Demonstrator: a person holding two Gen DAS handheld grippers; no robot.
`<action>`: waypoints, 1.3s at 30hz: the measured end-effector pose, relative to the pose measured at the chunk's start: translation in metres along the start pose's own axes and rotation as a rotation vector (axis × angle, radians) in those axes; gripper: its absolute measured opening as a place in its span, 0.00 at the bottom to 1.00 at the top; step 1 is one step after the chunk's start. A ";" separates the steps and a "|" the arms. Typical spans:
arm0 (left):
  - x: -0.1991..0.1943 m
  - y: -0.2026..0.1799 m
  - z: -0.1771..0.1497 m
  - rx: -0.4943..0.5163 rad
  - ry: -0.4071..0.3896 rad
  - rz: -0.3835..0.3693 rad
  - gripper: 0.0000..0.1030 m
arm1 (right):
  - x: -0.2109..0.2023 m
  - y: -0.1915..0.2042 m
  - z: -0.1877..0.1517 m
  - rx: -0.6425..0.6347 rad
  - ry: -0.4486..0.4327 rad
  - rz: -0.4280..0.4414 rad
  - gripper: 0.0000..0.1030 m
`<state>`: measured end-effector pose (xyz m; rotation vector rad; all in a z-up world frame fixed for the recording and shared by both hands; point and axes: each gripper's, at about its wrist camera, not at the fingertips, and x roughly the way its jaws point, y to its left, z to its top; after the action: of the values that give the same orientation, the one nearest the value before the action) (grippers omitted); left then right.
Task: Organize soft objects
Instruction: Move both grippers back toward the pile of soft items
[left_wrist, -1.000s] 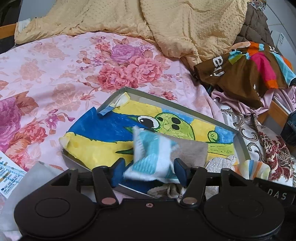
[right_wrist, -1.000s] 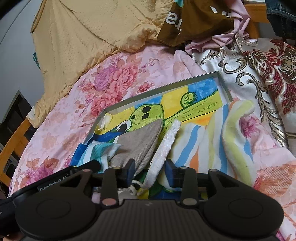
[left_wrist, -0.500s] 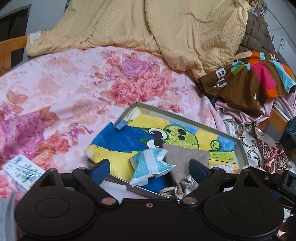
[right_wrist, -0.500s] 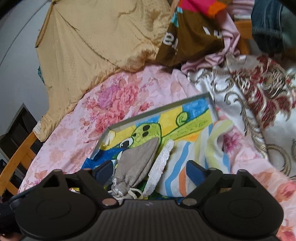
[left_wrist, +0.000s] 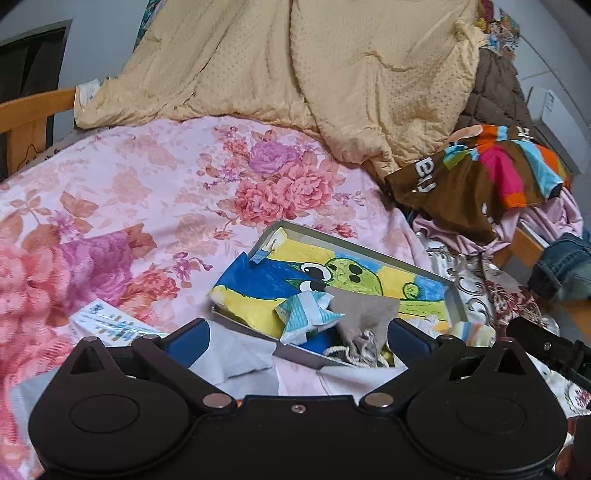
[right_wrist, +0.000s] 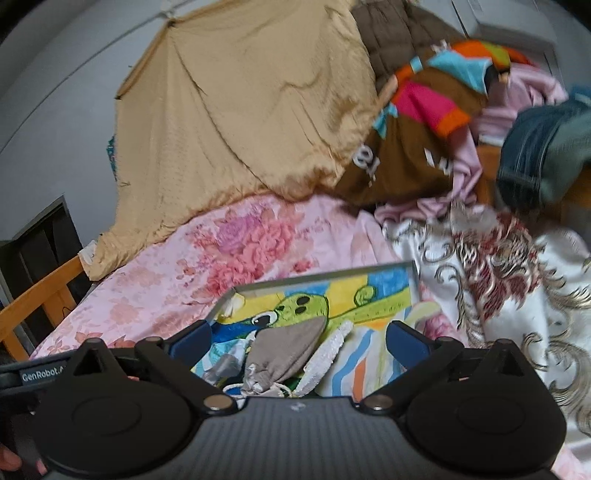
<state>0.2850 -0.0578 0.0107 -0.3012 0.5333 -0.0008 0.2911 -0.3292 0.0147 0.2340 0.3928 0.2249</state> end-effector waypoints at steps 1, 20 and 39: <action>-0.006 0.001 -0.001 0.006 -0.005 -0.004 0.99 | -0.008 0.005 -0.002 -0.018 -0.016 -0.004 1.00; -0.108 0.048 -0.051 0.088 -0.070 0.001 0.99 | -0.095 0.092 -0.075 -0.304 -0.129 -0.111 1.00; -0.148 0.083 -0.107 0.217 -0.089 0.023 0.99 | -0.129 0.139 -0.132 -0.403 -0.024 -0.131 1.00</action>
<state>0.0978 0.0030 -0.0264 -0.0833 0.4434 -0.0230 0.0982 -0.2075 -0.0218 -0.1848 0.3293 0.1673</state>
